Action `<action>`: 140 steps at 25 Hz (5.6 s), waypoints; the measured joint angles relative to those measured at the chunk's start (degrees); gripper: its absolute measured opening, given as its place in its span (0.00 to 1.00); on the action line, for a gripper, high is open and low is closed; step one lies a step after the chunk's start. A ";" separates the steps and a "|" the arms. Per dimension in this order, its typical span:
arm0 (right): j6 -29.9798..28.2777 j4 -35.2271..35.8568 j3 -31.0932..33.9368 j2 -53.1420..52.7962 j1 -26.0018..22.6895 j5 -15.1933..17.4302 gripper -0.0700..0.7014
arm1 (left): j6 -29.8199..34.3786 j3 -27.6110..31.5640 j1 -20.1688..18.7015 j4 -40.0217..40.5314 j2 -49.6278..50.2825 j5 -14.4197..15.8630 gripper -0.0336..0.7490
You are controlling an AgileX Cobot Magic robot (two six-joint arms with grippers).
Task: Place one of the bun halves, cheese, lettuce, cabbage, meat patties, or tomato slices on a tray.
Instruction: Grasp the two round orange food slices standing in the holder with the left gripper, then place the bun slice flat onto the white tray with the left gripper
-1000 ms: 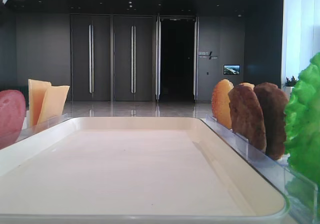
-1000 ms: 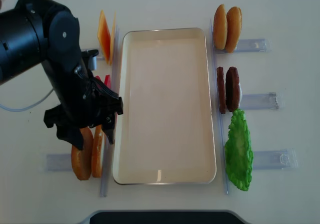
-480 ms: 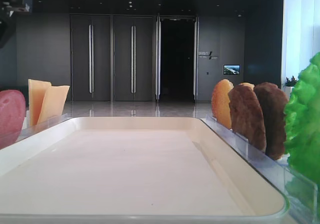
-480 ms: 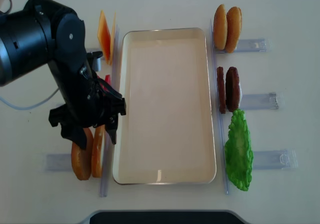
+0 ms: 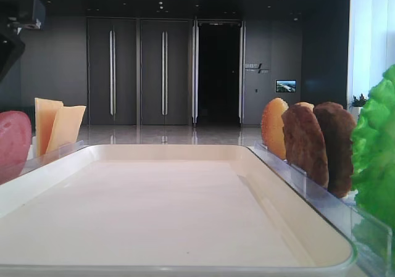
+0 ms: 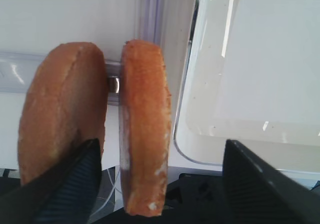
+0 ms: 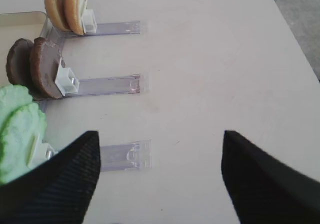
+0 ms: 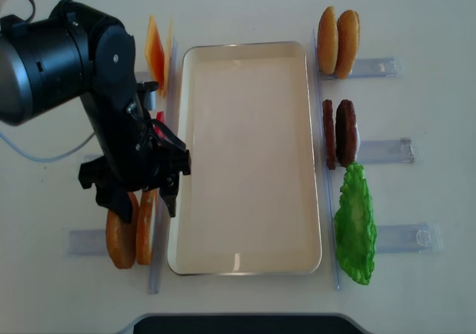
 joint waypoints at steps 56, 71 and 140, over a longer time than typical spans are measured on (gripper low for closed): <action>0.00 0.00 0.00 0.00 0.00 0.00 0.76 | 6.81 0.00 0.00 1.18 -0.57 2.40 0.20; 0.00 0.00 0.00 0.00 0.00 0.00 0.76 | 6.88 0.00 -0.11 -0.04 -17.53 2.71 0.20; 0.00 0.00 0.00 0.00 0.00 0.00 0.76 | 88.84 24.57 17.96 -72.61 -2.78 -12.04 0.18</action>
